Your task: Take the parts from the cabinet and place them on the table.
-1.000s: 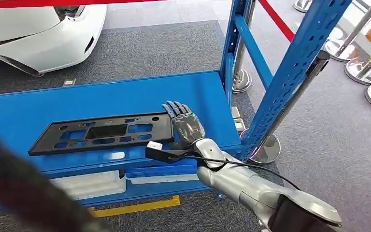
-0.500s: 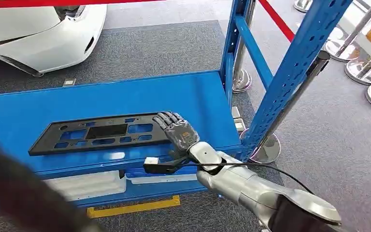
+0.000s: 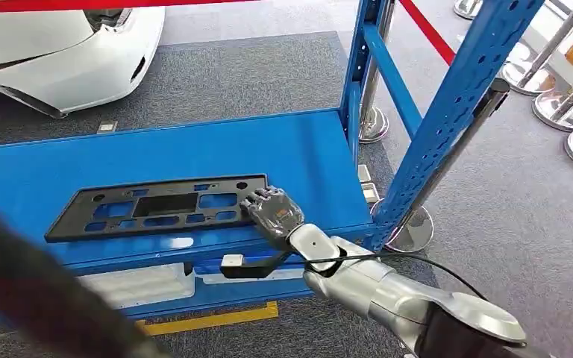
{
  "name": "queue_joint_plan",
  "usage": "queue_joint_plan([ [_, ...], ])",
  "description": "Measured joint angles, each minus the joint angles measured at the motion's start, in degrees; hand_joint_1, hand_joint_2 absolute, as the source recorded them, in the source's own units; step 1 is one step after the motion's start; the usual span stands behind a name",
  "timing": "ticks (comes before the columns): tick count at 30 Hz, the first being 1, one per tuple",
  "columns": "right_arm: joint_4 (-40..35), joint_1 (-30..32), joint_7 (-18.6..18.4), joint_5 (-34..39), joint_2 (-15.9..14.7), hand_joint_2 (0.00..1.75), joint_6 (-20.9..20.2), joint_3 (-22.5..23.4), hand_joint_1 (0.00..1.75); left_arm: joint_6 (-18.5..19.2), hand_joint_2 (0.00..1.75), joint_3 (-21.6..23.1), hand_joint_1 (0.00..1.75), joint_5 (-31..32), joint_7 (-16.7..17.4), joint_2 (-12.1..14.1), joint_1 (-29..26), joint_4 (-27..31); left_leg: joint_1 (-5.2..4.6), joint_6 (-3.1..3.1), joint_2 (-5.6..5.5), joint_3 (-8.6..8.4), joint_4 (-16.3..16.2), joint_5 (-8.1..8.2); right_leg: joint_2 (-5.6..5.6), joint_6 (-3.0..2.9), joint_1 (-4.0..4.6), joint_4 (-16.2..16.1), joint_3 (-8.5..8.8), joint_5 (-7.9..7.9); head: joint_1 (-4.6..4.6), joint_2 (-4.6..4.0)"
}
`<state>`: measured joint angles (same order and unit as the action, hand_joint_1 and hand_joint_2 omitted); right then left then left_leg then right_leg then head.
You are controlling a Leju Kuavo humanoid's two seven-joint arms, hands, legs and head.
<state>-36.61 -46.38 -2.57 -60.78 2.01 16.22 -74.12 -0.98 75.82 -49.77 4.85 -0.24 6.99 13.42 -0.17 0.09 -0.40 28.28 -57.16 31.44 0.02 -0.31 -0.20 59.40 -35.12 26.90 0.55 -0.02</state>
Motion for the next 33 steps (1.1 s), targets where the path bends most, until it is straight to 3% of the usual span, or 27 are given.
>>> queue_joint_plan([
  [16, 0.00, -0.94, -1.49, -0.88, -0.13, 1.75, 2.14, -0.66, 1.75, 0.13, 0.00, 0.00, 0.00, -0.13, -0.04, 0.00, 0.01, 0.02, -0.09, 0.00, 0.02, -0.14, 0.00, 0.00, 0.08, 0.00, 0.00, 0.00, 0.12, 0.00, -0.02, 0.00],
  [20, -0.17, -0.95, -5.53, -2.21, -0.50, 1.75, 4.09, -0.61, 1.75, -0.41, 0.00, 0.00, 0.00, -2.77, -0.59, 0.00, -0.09, 0.02, -0.10, 0.00, 0.01, -0.16, 0.00, 0.00, 0.08, 0.00, 0.00, 0.00, 0.16, 0.00, -0.02, 0.00],
  [24, -2.39, -1.30, -10.13, -4.20, -1.38, 1.75, 1.64, -0.17, 1.75, -1.44, 0.00, 0.00, 0.00, -4.28, -1.05, -0.02, -0.22, 0.13, -0.09, 0.00, 0.05, -0.17, 0.00, 0.00, 0.11, 0.00, 0.00, 0.00, 0.18, 0.00, -0.04, 0.00],
  [33, -6.40, -1.37, -10.89, -5.05, -2.67, 1.75, -0.17, 0.94, 1.75, -1.57, 0.00, 0.00, 0.00, -4.72, -1.25, -0.02, -0.21, 0.13, -0.09, 0.00, 0.05, -0.18, -0.01, 0.01, 0.13, 0.00, 0.00, -0.01, 0.18, 0.00, -0.04, 0.00],
])
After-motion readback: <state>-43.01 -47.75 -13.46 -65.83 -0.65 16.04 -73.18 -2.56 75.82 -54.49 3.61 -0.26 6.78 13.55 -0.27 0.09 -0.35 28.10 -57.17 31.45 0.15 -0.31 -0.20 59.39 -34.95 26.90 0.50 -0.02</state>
